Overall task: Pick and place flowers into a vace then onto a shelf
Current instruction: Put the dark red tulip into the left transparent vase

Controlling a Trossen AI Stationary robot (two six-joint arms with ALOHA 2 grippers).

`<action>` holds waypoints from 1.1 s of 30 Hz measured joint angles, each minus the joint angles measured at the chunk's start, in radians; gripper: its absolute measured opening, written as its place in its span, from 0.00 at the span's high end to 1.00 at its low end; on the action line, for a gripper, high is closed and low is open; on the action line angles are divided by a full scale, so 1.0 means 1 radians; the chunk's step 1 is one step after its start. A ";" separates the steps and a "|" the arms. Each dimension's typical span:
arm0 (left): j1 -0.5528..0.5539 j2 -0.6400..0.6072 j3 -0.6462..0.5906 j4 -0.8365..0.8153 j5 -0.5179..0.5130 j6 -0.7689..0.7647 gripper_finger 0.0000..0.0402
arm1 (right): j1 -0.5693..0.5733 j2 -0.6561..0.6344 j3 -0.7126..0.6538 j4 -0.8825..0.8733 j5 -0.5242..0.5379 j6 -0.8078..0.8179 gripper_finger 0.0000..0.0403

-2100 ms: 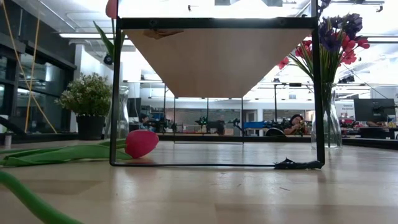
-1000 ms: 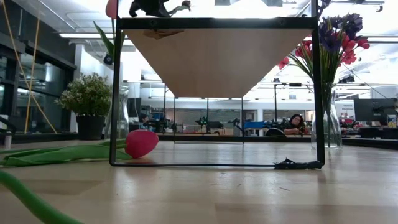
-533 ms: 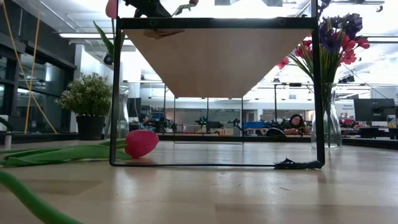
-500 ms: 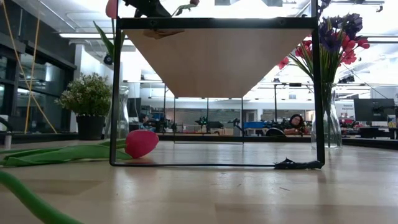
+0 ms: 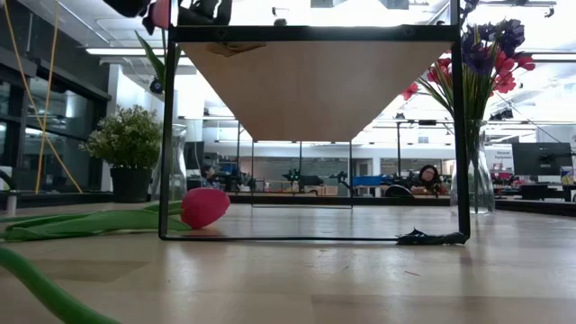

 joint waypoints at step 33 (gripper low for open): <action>-0.276 -0.458 -0.549 0.101 -0.244 -0.175 0.95 | 0.000 0.046 0.000 0.056 0.041 0.003 0.55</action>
